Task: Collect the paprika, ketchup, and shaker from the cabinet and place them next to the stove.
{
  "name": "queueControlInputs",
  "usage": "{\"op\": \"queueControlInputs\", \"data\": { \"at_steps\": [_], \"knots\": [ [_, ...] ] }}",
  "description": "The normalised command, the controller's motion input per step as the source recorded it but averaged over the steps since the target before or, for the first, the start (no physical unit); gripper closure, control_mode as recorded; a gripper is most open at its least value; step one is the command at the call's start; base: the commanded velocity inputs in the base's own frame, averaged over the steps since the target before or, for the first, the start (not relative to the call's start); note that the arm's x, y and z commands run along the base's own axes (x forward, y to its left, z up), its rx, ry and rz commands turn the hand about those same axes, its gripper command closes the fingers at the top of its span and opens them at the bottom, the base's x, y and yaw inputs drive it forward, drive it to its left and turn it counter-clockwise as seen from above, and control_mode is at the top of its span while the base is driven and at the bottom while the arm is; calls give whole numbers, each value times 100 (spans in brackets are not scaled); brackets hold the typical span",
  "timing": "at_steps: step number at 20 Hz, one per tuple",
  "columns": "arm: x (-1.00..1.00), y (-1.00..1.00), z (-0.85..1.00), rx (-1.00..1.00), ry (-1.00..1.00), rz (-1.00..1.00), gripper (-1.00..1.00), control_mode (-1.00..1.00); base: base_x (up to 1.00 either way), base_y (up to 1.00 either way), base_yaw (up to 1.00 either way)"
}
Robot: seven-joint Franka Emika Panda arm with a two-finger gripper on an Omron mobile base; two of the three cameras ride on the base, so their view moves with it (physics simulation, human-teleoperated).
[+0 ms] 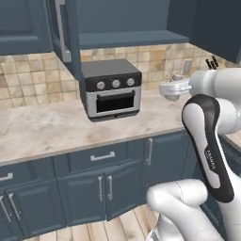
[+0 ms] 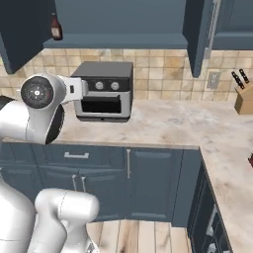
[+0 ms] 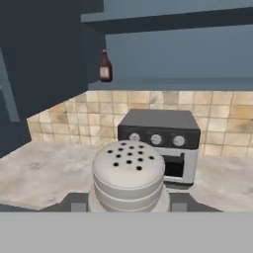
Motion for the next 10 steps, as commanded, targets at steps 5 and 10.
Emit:
{"op": "queueControlInputs", "data": {
  "at_steps": [5, 10],
  "knots": [
    [0, 0, 0, 0, 0, 0, 100, 100, -91, -5, -18],
    [0, 0, 0, 0, 0, 0, 100, 100, -93, -21, -29]
  ]
}}
